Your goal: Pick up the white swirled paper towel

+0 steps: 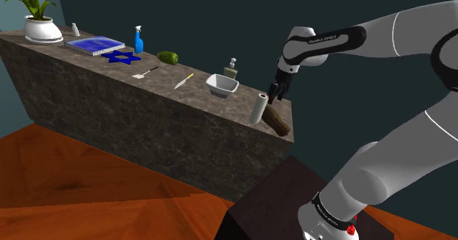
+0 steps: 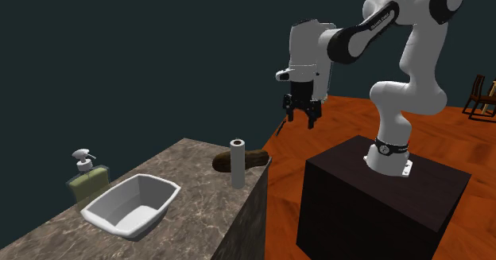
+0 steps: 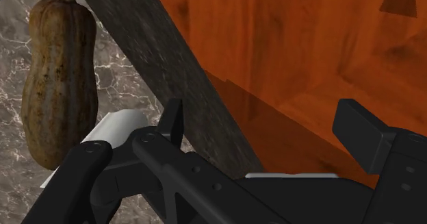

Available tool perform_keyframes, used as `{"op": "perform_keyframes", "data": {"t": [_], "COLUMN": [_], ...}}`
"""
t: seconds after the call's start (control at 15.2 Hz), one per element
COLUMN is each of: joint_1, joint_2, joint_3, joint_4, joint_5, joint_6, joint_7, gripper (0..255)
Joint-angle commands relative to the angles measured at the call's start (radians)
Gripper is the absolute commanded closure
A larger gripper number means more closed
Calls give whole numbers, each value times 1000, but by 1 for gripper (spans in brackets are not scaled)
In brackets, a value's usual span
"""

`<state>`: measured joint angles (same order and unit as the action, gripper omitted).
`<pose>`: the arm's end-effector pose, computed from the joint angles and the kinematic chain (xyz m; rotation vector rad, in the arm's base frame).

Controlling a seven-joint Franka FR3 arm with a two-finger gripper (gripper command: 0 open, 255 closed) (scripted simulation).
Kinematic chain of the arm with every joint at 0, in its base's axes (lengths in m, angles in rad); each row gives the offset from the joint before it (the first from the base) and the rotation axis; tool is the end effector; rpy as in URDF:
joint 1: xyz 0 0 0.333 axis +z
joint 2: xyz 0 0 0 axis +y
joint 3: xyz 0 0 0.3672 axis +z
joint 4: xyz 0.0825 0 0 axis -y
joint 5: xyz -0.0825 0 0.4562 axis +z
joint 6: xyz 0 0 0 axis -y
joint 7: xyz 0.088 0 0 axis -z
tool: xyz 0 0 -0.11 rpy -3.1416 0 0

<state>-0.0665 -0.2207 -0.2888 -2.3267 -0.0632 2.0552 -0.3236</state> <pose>0.4834 -0.1859 0.4284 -3.1142 -0.0123 0.0825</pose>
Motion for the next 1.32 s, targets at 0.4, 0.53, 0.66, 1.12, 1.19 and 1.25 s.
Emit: {"op": "perform_keyframes", "data": {"t": [0.4,0.53,0.66,1.12,1.19,1.25], "joint_1": [-28,-42,-60,-146,-160,-161], "joint_2": [285,358,431,689,727,730], "joint_3": [-62,-67,-68,-46,-41,-40], "joint_4": [195,256,323,604,652,655], "joint_5": [78,108,138,232,242,243], "joint_6": [133,153,168,178,174,174], "joint_7": [-172,-215,-256,-372,-384,-384], "gripper": [0,0,0,0,0,0]}}
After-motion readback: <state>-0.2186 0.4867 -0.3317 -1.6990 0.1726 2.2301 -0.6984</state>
